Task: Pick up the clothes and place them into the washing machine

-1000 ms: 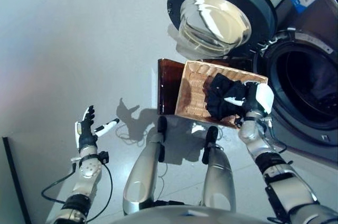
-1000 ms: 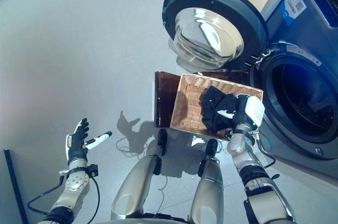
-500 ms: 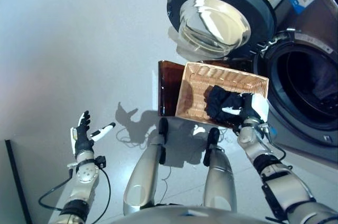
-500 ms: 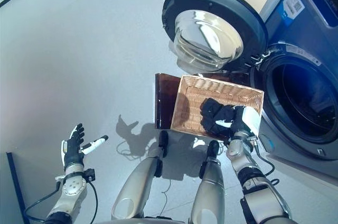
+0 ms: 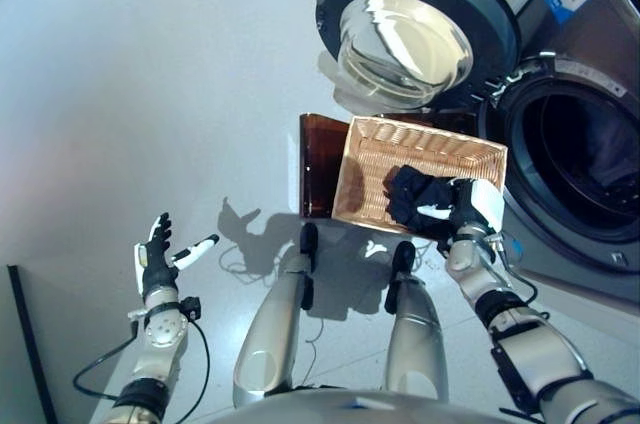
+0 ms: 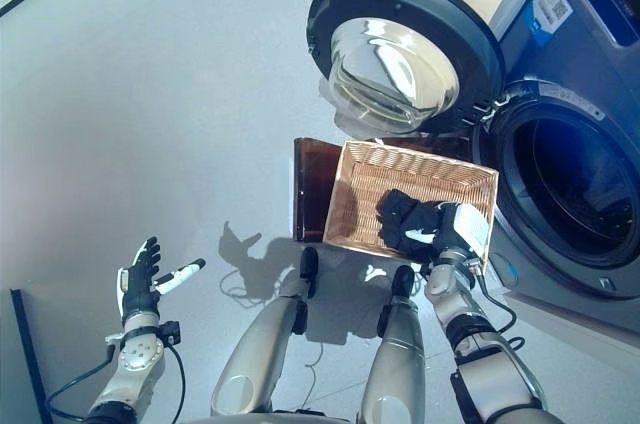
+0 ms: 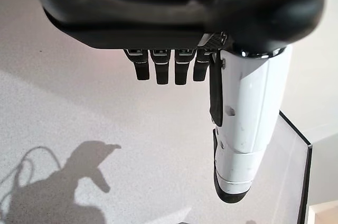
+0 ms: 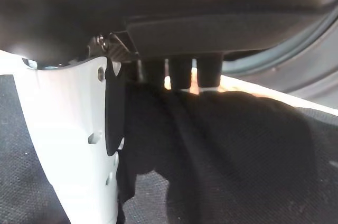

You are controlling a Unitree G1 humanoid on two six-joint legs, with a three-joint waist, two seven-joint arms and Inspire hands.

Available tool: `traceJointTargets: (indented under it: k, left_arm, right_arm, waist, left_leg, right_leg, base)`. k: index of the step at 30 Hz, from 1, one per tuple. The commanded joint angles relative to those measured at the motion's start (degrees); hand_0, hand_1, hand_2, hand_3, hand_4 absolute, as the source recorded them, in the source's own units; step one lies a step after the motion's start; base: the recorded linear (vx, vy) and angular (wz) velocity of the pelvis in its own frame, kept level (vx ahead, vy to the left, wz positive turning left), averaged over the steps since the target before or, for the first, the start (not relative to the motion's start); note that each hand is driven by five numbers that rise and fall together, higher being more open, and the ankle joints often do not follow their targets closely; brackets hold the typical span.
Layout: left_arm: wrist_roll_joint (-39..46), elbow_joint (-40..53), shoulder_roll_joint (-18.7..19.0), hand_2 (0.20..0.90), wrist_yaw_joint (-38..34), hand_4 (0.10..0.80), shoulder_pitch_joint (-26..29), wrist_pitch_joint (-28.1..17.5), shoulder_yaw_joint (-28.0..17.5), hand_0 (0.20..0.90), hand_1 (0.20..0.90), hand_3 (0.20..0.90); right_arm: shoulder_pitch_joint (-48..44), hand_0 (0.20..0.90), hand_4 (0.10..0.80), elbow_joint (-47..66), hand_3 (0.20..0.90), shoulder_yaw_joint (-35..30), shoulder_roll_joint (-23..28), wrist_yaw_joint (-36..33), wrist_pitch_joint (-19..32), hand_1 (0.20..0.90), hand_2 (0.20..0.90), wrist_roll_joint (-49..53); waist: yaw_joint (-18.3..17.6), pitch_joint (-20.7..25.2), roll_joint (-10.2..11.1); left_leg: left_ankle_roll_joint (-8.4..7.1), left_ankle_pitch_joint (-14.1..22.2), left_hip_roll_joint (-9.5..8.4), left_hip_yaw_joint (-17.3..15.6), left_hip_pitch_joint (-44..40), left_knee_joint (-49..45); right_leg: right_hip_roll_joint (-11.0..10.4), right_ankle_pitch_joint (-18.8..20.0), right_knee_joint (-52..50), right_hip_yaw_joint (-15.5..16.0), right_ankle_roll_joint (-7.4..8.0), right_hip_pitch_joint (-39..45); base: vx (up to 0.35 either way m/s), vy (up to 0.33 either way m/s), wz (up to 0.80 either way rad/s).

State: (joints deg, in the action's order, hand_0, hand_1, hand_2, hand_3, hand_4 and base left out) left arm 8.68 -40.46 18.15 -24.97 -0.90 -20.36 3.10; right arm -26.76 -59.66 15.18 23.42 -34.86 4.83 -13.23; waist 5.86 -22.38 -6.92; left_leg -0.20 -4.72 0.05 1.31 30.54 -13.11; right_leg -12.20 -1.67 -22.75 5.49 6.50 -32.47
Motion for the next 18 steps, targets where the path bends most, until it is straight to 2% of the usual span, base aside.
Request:
traceJointTargets:
  k: [1,5,6,7,9,10,11,12,13,14,17,18]
  left_arm:
    - [-0.5,0.8,3.0,0.9,-2.2,0.8,-1.4,-2.4,-2.3,0.9,0.9,0.9]
    - [-0.4,1.1,3.0,0.9,-2.0,0.8,-1.8,-2.5,-2.6,0.9,0.9,0.9]
    - [-0.5,1.1,3.0,0.9,-1.9,0.8,-1.8,-2.4,-2.6,0.9,0.9,0.9]
    - [-0.5,1.2,3.0,0.9,-1.9,0.8,-1.9,-2.3,-2.7,0.9,0.9,0.9]
    - [-0.7,1.2,3.1,0.9,-2.0,0.8,-2.0,-2.3,-3.0,0.9,0.9,0.9]
    - [-0.7,1.3,3.1,0.9,-1.9,0.8,-2.1,-2.3,-3.0,0.9,0.9,0.9]
    - [-0.7,1.4,3.0,0.9,-1.8,0.8,-2.3,-2.3,-3.2,0.9,0.9,0.9]
    - [-0.7,1.2,3.0,0.9,-1.8,0.8,-2.3,-2.3,-3.2,0.9,0.9,0.9]
    - [-0.7,1.2,3.0,0.9,-1.8,0.8,-2.3,-2.3,-3.2,0.9,0.9,0.9]
    - [-0.8,1.1,3.0,0.9,-1.8,0.8,-2.2,-2.3,-3.2,0.9,0.9,0.9]
    - [-0.7,1.0,3.0,0.9,-1.7,0.8,-2.2,-2.2,-3.3,0.9,0.9,0.9]
    - [-0.9,0.8,3.0,0.9,-1.7,0.8,-2.1,-2.1,-3.3,0.9,0.9,0.9]
  right_arm:
    - [-1.6,0.2,0.3,1.6,0.2,0.5,1.3,-2.2,1.1,0.2,0.2,-1.9]
    - [-1.7,0.2,0.3,2.0,0.2,0.2,1.9,-2.1,1.1,0.2,0.2,-2.0]
    - [-1.8,0.48,0.5,1.7,0.48,0.3,1.9,-2.0,1.0,0.48,0.48,-2.1]
    - [-1.9,0.9,0.8,1.8,0.9,0.4,1.9,-1.9,1.0,0.9,0.9,-2.2]
    - [-2.0,0.9,0.8,1.4,0.9,0.3,2.0,-2.0,0.9,0.9,0.9,-2.2]
    - [-1.9,0.708,0.663,1.3,0.708,0.3,2.0,-1.9,0.9,0.708,0.708,-2.2]
    - [-1.7,0.2,0.3,2.0,0.2,0.0,2.2,-2.0,0.9,0.2,0.2,-2.3]
    - [-1.6,0.214,0.31,2.3,0.214,-0.1,2.3,-2.0,0.9,0.214,0.214,-2.2]
    - [-1.6,0.483,0.502,2.4,0.483,-0.1,2.3,-2.0,0.9,0.483,0.483,-2.2]
    - [-1.5,0.9,0.8,2.4,0.9,0.0,2.3,-1.9,0.9,0.9,0.9,-2.3]
    - [-1.3,0.9,0.8,2.7,0.9,-0.2,2.2,-1.7,1.0,0.9,0.9,-2.2]
    - [-1.3,0.79,0.722,3.1,0.79,-0.2,2.2,-1.6,1.0,0.79,0.79,-2.4]
  waist:
    - [0.6,2.7,1.1]
    - [0.6,2.7,1.2]
    - [0.6,2.8,1.2]
    - [0.6,2.8,1.1]
    - [0.6,2.8,1.1]
    - [0.6,2.9,1.1]
    - [0.6,2.9,1.1]
    - [0.6,2.9,1.2]
    - [0.6,2.9,1.2]
    - [0.6,2.9,1.1]
    - [0.5,2.9,1.2]
    - [0.5,2.9,1.3]
  left_leg:
    - [-1.45,1.9,-2.19,0.3,3.9,-1.2]
    - [-1.4,1.9,-2.24,0.2,4.0,-1.3]
    - [-1.4,1.8,-2.22,0.1,4.0,-1.2]
    - [-1.4,1.8,-2.24,0.1,4.0,-1.2]
    - [-1.38,1.8,-2.21,0.1,3.9,-1.1]
    - [-1.37,1.8,-2.21,0.1,4.0,-1.1]
    - [-1.34,1.8,-2.19,0.0,4.0,-1.1]
    - [-1.35,1.8,-2.16,0.0,4.0,-1.0]
    - [-1.35,1.8,-2.16,0.0,4.0,-1.0]
    - [-1.36,1.8,-2.14,0.0,3.9,-0.9]
    - [-1.33,1.8,-2.17,0.1,4.1,-1.1]
    - [-1.29,1.8,-2.19,0.1,4.0,-1.1]
  right_leg:
    - [1.4,1.3,3.6,1.1,-2.01,1.2]
    - [1.4,1.6,3.7,0.8,-2.01,1.0]
    - [1.4,1.6,3.7,0.8,-2.01,1.0]
    - [1.4,1.6,3.8,0.8,-2.0,1.0]
    - [1.5,1.5,3.9,0.9,-1.97,1.0]
    - [1.5,1.5,3.8,0.8,-1.97,1.0]
    - [1.5,1.5,3.9,0.8,-1.96,0.9]
    - [1.5,1.5,3.9,0.7,-1.97,0.9]
    - [1.5,1.5,3.9,0.7,-1.97,0.9]
    - [1.5,1.5,3.9,0.7,-1.97,0.9]
    - [1.5,1.5,3.8,0.7,-1.98,0.8]
    - [1.6,1.5,3.8,0.7,-1.97,0.8]
  base:
    - [0.0,0.0,0.0]
    - [0.0,0.0,0.0]
    - [0.0,0.0,0.0]
    - [0.0,0.0,0.0]
    - [0.0,0.0,0.0]
    - [0.0,0.0,0.0]
    - [0.0,0.0,0.0]
    - [0.0,0.0,0.0]
    - [0.0,0.0,0.0]
    - [0.0,0.0,0.0]
    - [0.0,0.0,0.0]
    - [0.0,0.0,0.0]
